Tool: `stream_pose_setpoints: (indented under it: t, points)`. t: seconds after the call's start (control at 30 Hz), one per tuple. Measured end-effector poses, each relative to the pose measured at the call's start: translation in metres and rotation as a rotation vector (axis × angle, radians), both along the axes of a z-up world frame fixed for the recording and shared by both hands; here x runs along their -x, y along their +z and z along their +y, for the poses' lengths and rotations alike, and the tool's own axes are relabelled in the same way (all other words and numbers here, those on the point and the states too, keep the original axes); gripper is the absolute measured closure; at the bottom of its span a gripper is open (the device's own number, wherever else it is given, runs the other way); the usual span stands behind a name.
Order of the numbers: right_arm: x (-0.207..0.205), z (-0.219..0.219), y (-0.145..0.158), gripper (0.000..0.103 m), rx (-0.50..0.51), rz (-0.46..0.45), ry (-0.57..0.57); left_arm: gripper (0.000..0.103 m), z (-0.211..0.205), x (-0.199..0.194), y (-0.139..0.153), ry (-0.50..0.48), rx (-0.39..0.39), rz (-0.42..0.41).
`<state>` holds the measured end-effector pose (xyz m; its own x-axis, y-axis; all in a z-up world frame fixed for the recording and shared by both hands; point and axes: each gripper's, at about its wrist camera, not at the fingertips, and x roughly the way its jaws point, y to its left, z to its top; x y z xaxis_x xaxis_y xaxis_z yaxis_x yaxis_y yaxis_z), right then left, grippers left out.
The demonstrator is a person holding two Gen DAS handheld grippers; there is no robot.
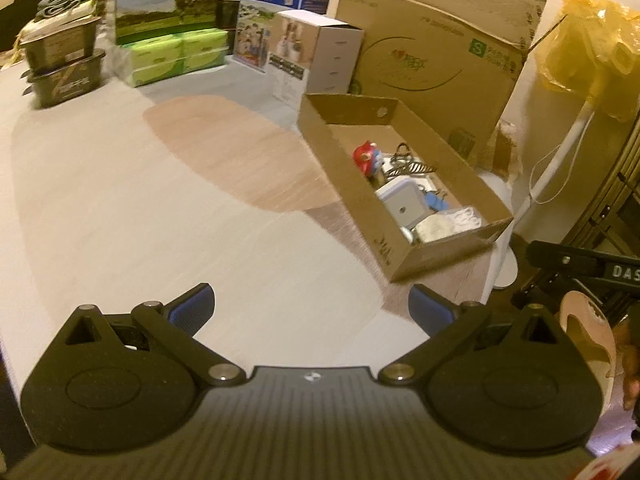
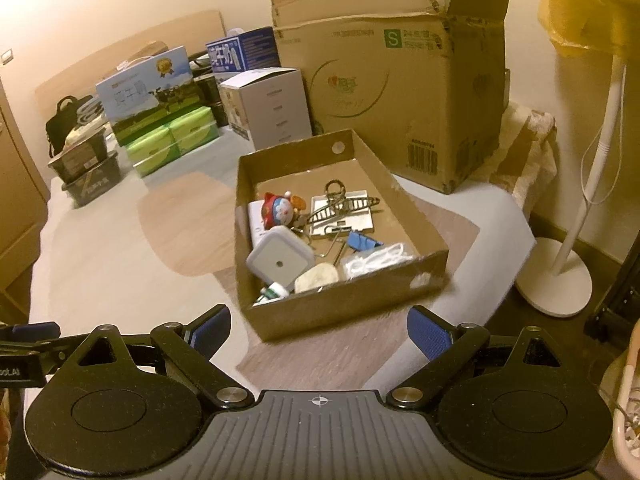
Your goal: Organize rigid objects
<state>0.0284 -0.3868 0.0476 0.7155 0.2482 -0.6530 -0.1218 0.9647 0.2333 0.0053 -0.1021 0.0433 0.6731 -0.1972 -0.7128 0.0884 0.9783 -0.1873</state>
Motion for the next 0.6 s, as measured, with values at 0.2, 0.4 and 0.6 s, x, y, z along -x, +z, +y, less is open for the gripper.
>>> stream_pose_setpoints:
  t: [0.2, 0.4, 0.6]
  points:
    - [0.02, 0.011, -0.001, 0.009, 0.01, 0.013, 0.021, 0.001, 0.004, 0.017, -0.001, 0.005, -0.007, 0.007]
    - [0.035, 0.02, -0.005, 0.009, 0.027, 0.033, 0.038, 0.001, 0.003, 0.027, -0.004, 0.008, -0.013, 0.018]
    - [0.046, 0.027, -0.006, 0.009, 0.041, 0.037, 0.052, 0.001, 0.006, 0.036, -0.004, 0.01, -0.011, 0.022]
